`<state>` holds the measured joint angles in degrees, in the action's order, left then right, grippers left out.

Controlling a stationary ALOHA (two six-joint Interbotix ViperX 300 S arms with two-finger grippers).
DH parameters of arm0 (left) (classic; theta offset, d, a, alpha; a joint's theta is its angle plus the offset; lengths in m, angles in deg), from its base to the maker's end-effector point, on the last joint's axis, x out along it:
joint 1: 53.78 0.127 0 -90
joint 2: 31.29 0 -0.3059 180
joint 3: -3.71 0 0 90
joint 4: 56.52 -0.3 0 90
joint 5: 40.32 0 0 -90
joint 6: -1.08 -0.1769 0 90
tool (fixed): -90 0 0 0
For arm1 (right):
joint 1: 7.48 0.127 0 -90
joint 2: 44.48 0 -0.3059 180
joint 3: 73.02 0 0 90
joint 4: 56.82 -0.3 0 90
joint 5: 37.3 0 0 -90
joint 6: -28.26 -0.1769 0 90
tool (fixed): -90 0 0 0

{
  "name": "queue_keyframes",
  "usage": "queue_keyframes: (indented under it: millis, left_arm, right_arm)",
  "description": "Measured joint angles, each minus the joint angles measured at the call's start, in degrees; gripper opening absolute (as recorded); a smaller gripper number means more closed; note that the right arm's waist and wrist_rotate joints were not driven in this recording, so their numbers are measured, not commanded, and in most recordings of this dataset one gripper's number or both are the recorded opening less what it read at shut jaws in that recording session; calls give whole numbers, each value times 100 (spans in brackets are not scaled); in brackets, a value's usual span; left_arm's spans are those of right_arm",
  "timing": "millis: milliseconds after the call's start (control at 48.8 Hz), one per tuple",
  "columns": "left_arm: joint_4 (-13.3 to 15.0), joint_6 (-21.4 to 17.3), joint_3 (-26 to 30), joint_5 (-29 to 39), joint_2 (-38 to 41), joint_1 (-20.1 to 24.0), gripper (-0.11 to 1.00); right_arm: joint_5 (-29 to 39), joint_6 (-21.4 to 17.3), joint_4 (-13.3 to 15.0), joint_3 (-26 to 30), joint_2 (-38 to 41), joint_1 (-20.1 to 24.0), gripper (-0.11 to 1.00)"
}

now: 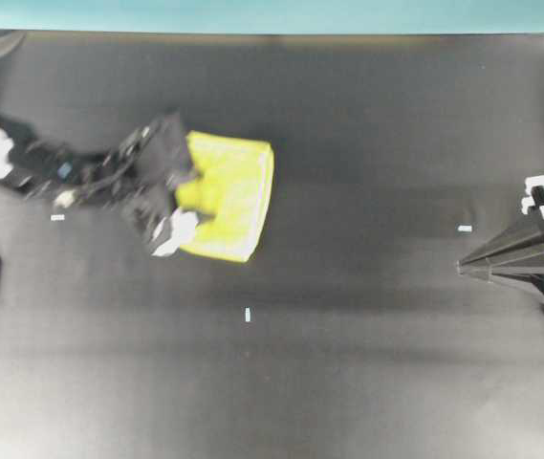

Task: Push a yellow cloth with the left arm to wipe the desk.

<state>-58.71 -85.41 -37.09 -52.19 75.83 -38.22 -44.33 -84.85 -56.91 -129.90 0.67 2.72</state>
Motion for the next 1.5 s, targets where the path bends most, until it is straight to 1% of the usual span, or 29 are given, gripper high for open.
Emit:
queue_keyframes:
  millis: [205,369,594,717,799,942,1024,1168,1249,1290,1352,1434,1495]
  left_arm:
    - [-9,9,-642,-26,-483,-466,87]
    - [0,9,-1037,0,-940,-1055,87]
    - [0,9,-1178,35,-1318,-1925,87]
    - [0,18,-1178,114,-1327,-2312,87]
    - [-9,62,-1178,220,-1318,-2487,87]
    - [-9,193,-1178,299,-1310,-2540,87]
    - [-9,202,-1178,316,-1310,-2619,87]
    - [-9,202,-1169,316,-1310,-2716,86]
    - [-9,105,-1125,299,-1345,-2707,86]
    - [-9,9,-1099,281,-1397,-2654,86]
    - [-9,-149,-1046,237,-1494,-2461,86]
    - [-9,-457,-1020,167,-1556,-2004,86]
    - [-9,-615,-1020,114,-1547,-1679,86]
  right_arm:
    - [0,-9,0,0,-26,0,0]
    - [0,0,-9,-9,-44,0,0]
    - [-9,0,0,0,-44,0,0]
    - [-9,-9,-9,-9,-44,0,0]
    - [-9,-9,0,0,-53,0,0]
    - [-35,0,0,-9,-53,0,0]
    - [-44,0,-9,0,-44,0,0]
    - [-44,0,-9,-9,-53,0,0]
    - [-44,0,-9,-9,-44,0,0]
    - [-44,0,-9,-9,-44,0,0]
    - [-44,-9,0,-9,-53,0,0]
    - [-44,-9,-9,-9,-53,-9,0]
    - [-44,0,-9,-9,-44,0,0]
